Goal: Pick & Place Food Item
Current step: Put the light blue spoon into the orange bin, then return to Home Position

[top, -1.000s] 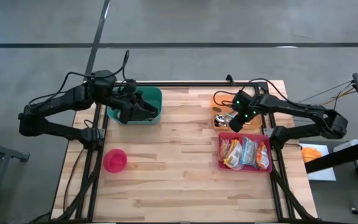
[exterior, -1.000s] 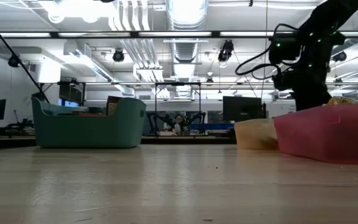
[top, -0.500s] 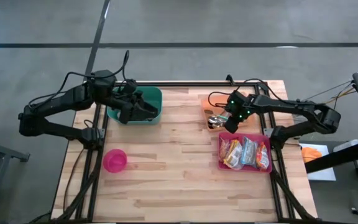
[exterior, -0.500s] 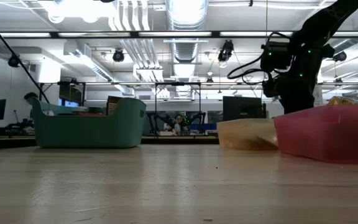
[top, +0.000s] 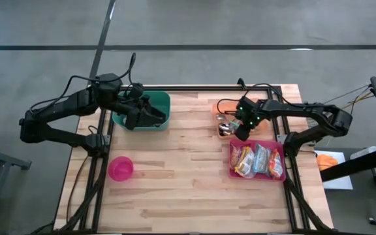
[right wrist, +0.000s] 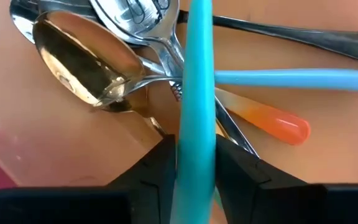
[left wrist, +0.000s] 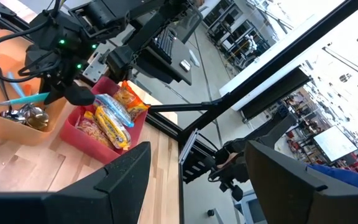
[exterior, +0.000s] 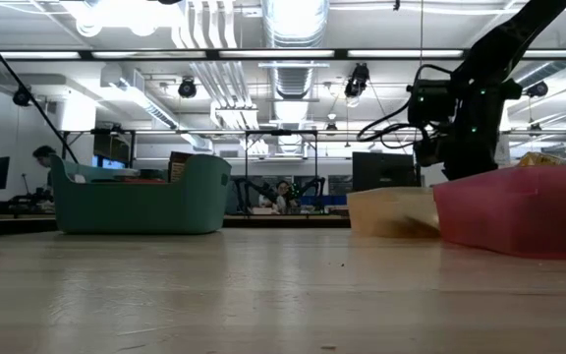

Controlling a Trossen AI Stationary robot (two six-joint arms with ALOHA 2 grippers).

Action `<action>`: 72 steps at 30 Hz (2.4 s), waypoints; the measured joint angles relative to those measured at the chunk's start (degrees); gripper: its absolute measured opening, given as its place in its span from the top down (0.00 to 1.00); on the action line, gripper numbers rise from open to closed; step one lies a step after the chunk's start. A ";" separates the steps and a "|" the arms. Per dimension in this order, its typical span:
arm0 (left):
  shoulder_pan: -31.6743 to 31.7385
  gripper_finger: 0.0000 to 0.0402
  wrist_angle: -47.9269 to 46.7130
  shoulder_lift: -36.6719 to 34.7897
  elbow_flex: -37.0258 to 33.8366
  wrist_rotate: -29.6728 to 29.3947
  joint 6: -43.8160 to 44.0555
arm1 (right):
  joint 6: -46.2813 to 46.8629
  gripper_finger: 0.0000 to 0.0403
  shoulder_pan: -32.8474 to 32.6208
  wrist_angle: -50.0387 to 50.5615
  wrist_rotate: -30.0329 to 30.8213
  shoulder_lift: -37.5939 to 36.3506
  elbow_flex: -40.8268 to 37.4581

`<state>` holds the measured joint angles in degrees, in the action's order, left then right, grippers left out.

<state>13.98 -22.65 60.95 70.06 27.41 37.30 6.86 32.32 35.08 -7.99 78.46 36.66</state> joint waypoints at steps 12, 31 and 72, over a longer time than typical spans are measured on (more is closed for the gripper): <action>0.00 0.35 -0.09 0.00 0.00 0.00 0.00 | 0.32 0.73 -0.04 1.70 0.50 -0.72 0.60; -0.06 0.35 -0.07 0.00 0.00 -0.01 0.01 | 1.84 0.72 -0.04 5.18 21.42 -0.75 4.77; -1.11 0.35 -6.12 -4.22 0.02 -2.39 -10.10 | 19.23 0.43 -10.30 7.61 8.31 -20.38 15.84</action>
<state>12.86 -28.77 56.73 70.08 25.02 27.20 26.09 22.01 42.69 0.32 58.08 52.50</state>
